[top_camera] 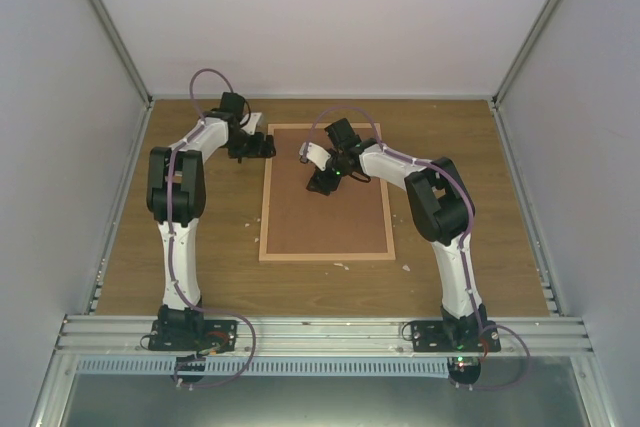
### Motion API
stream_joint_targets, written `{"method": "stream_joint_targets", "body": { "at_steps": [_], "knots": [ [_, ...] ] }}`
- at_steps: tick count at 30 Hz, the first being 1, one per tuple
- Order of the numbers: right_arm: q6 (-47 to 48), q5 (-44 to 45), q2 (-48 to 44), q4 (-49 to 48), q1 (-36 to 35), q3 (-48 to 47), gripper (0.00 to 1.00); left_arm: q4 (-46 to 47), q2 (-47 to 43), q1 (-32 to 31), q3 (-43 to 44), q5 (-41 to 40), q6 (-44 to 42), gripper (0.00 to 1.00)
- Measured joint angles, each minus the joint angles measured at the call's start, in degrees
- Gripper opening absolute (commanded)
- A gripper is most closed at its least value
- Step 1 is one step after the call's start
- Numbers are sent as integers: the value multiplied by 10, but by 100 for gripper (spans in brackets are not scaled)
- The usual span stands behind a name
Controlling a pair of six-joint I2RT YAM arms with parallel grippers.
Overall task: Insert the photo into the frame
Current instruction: Install the photo frame at the center of the board.
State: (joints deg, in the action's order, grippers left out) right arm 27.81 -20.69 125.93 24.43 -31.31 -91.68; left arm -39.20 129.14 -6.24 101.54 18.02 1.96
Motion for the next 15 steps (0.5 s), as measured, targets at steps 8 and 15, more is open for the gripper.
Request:
{"method": "stream_joint_targets", "body": {
  "at_steps": [8,15],
  "knots": [
    [0,0,0,0,0,0,73,3,-1,6,-2,3,0,91],
    [0,0,0,0,0,0,73,3,-1,14,-2,7,0,91]
  ]
}}
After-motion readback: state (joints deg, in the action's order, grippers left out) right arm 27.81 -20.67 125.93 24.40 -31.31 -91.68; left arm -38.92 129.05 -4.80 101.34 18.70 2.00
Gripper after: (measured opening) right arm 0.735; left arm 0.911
